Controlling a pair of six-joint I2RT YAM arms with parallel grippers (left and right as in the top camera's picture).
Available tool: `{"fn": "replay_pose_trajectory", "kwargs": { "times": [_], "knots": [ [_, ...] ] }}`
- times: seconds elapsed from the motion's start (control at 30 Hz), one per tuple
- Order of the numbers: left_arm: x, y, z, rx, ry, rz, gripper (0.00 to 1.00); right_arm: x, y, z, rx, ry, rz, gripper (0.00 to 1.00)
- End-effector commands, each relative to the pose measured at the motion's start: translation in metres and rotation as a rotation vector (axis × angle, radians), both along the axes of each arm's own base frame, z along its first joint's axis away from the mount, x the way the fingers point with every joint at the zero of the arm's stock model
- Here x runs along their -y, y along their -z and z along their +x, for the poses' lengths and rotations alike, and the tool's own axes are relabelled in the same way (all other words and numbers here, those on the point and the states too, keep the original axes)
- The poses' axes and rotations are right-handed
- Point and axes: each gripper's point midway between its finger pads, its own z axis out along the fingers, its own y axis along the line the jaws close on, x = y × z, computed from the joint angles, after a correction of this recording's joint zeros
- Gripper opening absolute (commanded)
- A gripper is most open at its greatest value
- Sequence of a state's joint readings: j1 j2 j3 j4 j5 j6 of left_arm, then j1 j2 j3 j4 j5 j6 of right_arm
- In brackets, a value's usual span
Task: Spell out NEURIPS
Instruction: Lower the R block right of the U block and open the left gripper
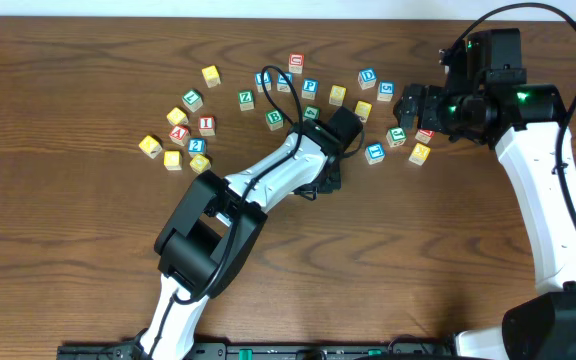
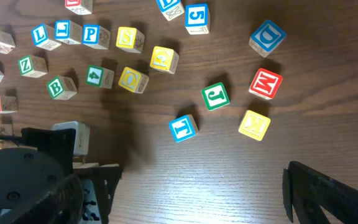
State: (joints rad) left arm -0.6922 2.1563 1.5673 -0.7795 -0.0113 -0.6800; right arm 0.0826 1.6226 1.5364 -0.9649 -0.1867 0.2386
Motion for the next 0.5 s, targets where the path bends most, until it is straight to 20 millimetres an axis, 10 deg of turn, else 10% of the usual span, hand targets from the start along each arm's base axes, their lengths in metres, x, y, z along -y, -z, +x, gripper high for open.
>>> {"fn": "replay_pose_trajectory", "kwargs": {
  "times": [0.0,0.47],
  "knots": [
    [-0.0093,0.0084,-0.0008,-0.005,0.004,0.045,0.29,-0.0021,-0.0064,0.0026,0.015,0.002,0.004,0.99],
    [-0.0163,0.008,0.0044,0.008,0.021,0.068,0.29,-0.0023,-0.0064,0.0025,0.015,0.002,0.004,0.99]
  ]
}}
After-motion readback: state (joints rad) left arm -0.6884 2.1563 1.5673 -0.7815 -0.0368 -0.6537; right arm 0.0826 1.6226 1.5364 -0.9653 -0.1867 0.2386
